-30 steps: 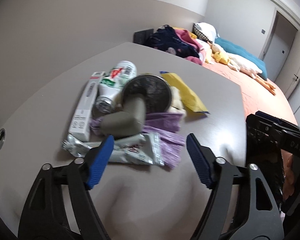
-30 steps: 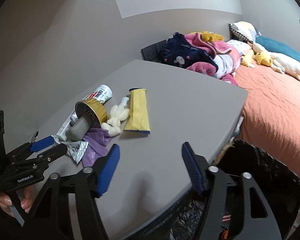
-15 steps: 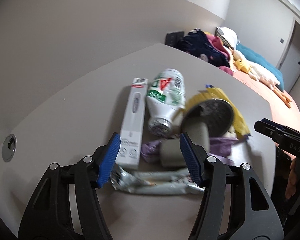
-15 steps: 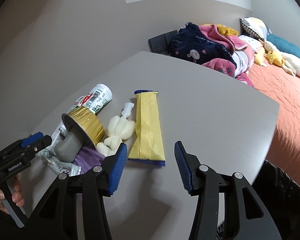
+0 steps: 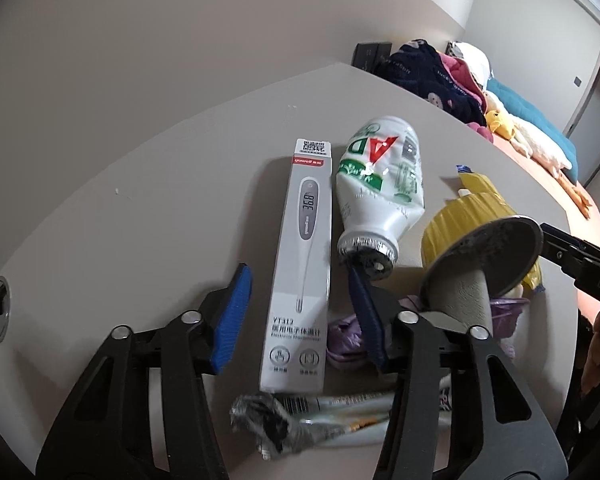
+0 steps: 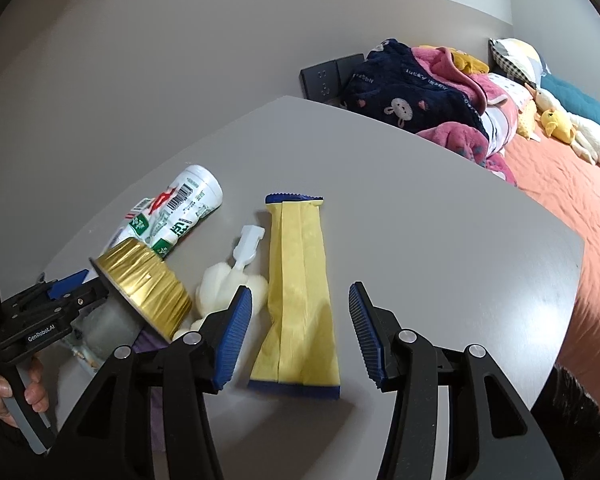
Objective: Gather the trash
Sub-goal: 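Grasp the white thermometer box with the left gripper while the right grasps the yellow wrapper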
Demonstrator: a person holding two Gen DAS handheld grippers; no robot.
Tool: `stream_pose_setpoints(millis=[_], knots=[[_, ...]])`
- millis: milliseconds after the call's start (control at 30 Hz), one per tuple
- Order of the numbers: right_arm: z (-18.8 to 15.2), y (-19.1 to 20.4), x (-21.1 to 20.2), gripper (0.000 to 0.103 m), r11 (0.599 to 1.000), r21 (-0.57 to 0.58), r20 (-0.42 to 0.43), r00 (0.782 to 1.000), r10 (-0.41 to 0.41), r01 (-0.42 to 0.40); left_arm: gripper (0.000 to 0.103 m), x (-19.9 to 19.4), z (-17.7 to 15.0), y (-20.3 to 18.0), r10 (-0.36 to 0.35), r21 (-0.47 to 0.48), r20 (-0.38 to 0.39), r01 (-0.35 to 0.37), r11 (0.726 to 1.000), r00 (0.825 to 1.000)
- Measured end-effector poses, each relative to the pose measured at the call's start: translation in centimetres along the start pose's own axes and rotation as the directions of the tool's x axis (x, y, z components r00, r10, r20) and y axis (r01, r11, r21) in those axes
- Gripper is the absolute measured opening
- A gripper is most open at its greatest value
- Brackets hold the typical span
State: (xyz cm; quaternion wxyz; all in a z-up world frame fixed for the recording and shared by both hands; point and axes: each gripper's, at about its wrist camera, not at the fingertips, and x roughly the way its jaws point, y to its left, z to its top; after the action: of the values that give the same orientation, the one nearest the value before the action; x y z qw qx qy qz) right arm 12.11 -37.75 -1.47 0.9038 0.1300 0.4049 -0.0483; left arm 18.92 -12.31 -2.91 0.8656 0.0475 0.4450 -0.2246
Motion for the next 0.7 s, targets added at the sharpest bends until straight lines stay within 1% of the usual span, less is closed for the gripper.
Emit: stream_pose_setpoints(millis=[133,200,300,400,433,467,500,533,567,700], knots=[[0.4,-0.1,1.2,0.052,1.000,-0.005,-0.023,1.000,-0.012,0.012,0.036,0.8,0.2,-0.2,0.003,0.013,-0.015,-0.003,1.000,1.000],[0.5,-0.1,1.6,0.052,1.000,-0.009,-0.031,0.999,-0.017,0.017,0.035,0.9,0.2,-0.2,0.012,0.019,-0.006,-0.012,1.000,1.000],[0.4,-0.1,2.1,0.052,1.000,-0.014,-0.038,0.999,-0.025,0.024,0.030,1.0,0.2,-0.1,0.020,0.019,-0.001,-0.020,1.000,1.000],[0.3,-0.1,2.4,0.052,0.999,-0.020,-0.045,0.999,-0.026,0.026,0.029,0.9,0.0,0.0,0.028,0.021,0.004,-0.028,0.999,1.000],[0.2,0.0,2.4,0.050,0.999,-0.026,-0.043,0.999,-0.030,0.029,0.029,0.9,0.0,0.0,0.028,0.022,0.005,-0.029,0.999,1.000],[0.2,0.1,2.5,0.043,0.999,-0.032,-0.042,0.999,-0.032,0.031,0.029,0.9,0.1,0.0,0.028,0.022,0.005,-0.028,0.999,1.000],[0.2,0.1,2.5,0.028,0.999,-0.040,-0.044,0.999,-0.030,0.028,0.029,0.9,0.1,0.1,0.026,0.020,0.005,-0.027,0.999,1.000],[0.2,0.2,2.5,0.024,0.999,-0.045,-0.047,0.998,-0.030,0.028,0.029,0.9,0.1,0.2,0.024,0.013,0.006,-0.024,1.000,1.000],[0.2,0.2,2.4,0.021,0.999,-0.042,-0.047,0.999,-0.024,0.022,0.029,0.9,0.2,0.3,0.022,0.004,0.007,-0.022,1.000,1.000],[0.1,0.2,1.6,0.021,0.999,-0.038,-0.035,0.999,-0.015,0.014,0.028,0.4,0.2,0.8,0.007,-0.022,0.017,-0.006,1.000,1.000]])
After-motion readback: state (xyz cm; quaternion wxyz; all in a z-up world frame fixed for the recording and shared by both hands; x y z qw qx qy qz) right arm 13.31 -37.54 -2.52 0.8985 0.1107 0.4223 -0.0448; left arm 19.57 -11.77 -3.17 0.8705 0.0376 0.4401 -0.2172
